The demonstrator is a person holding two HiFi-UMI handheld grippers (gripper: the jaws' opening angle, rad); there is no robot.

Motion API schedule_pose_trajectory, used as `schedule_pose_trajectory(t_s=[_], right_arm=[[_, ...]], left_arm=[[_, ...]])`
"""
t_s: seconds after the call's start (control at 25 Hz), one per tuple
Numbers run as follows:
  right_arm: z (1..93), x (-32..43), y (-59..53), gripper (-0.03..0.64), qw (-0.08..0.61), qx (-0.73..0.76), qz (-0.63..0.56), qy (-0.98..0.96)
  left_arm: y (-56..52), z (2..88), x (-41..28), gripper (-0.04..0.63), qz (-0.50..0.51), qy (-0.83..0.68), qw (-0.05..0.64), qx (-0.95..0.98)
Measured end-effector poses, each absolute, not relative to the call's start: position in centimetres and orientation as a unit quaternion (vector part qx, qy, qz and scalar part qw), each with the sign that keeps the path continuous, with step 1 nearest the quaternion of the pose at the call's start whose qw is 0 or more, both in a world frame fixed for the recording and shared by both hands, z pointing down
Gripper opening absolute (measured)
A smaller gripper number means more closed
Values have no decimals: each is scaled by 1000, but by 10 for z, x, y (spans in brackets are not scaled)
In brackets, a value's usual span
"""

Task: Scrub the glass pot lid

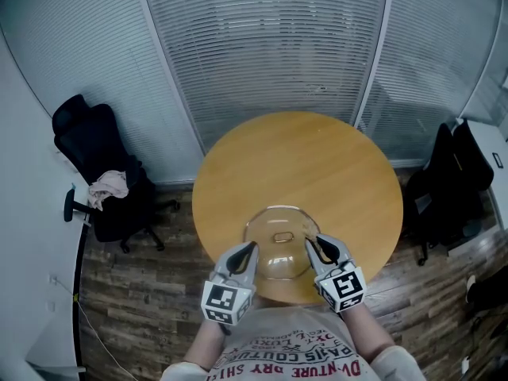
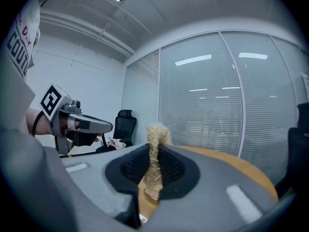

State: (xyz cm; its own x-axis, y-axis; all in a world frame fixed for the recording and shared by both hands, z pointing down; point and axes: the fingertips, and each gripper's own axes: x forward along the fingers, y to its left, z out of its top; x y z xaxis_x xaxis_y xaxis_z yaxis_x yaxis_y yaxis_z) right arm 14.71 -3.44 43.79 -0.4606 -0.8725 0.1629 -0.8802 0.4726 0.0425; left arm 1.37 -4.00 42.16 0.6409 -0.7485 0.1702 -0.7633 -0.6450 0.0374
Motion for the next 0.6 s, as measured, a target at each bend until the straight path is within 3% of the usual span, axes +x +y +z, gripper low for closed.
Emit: schedule_pose_trajectory(t_s=[0.6], right_arm=[[450,154,-31,49,87,527,46,-844]], left_arm=[[-40,432,9,9,80,-420,58,902]])
